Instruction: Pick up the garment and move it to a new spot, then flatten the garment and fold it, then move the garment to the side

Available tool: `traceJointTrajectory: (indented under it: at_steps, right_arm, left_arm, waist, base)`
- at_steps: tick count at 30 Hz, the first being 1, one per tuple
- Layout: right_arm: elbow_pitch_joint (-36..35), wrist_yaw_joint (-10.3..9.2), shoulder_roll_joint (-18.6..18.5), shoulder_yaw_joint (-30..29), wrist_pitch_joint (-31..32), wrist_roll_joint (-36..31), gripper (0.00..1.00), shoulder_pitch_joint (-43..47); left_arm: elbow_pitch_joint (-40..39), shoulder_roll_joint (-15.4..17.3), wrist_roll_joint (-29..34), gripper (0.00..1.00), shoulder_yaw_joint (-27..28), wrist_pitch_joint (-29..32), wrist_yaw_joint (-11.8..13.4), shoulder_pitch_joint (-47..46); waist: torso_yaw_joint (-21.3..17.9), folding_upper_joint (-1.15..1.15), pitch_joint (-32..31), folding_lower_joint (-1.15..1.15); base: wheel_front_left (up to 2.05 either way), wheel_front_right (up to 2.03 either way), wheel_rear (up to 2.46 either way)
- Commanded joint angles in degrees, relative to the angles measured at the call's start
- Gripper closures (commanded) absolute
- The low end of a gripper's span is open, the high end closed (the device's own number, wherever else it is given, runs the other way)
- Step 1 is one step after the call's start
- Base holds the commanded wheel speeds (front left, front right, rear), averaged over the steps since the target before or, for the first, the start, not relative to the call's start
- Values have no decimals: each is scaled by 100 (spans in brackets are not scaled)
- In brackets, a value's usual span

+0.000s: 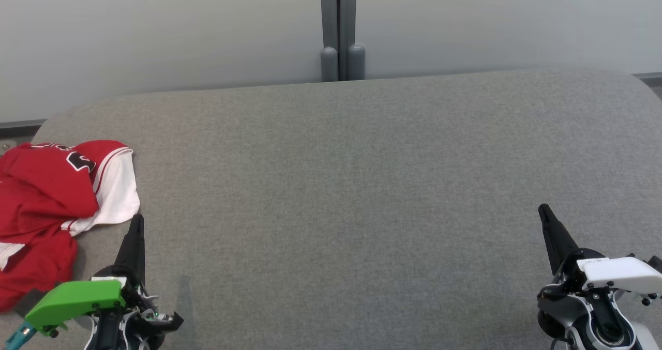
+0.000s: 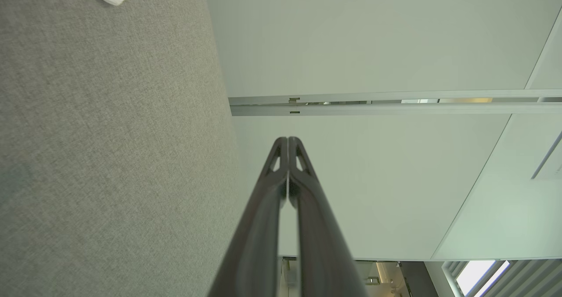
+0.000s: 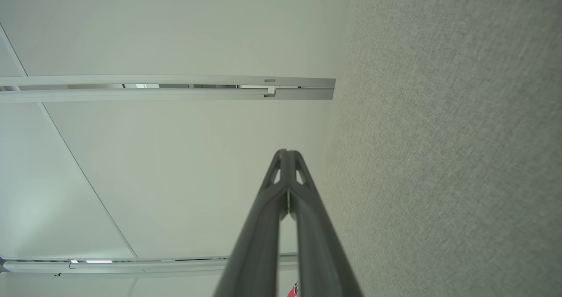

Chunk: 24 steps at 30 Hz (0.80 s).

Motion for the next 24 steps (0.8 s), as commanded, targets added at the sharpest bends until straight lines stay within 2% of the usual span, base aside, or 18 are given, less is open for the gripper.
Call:
traceJointTrajectory:
  at_steps: [1, 5, 6, 11, 24]
  right_arm:
    - [-17, 0, -33, -10, 10, -15, 100, -56]
    - [-17, 0, -33, -10, 10, -15, 100, -56]
    - [11, 0, 3, 3, -4, -1, 0, 4]
    - [245, -2, 80, 17, -5, 0, 0, 223]
    - [129, -2, 62, 77, -373, -482, 0, 317]
  left_arm:
    - [-18, 36, 26, 100, 4, 6, 7, -96]
    - [-18, 36, 26, 100, 4, 6, 7, -96]
    - [11, -2, -1, 0, -3, -2, 0, 5]
    - [269, -55, -1, 0, -30, -7, 0, 201]
    - [102, -43, 330, 0, -366, -374, -29, 283]
  waist:
    - [0, 0, 0, 0]
    - [0, 0, 0, 0]
    - [0, 0, 0, 0]
    - [0, 0, 0, 0]
    - [-3, 0, 8, 0]
  base:
    - [0, 0, 0]
    - [0, 0, 0]
    - [0, 0, 0]
    - [0, 0, 0]
    - [0, 0, 0]
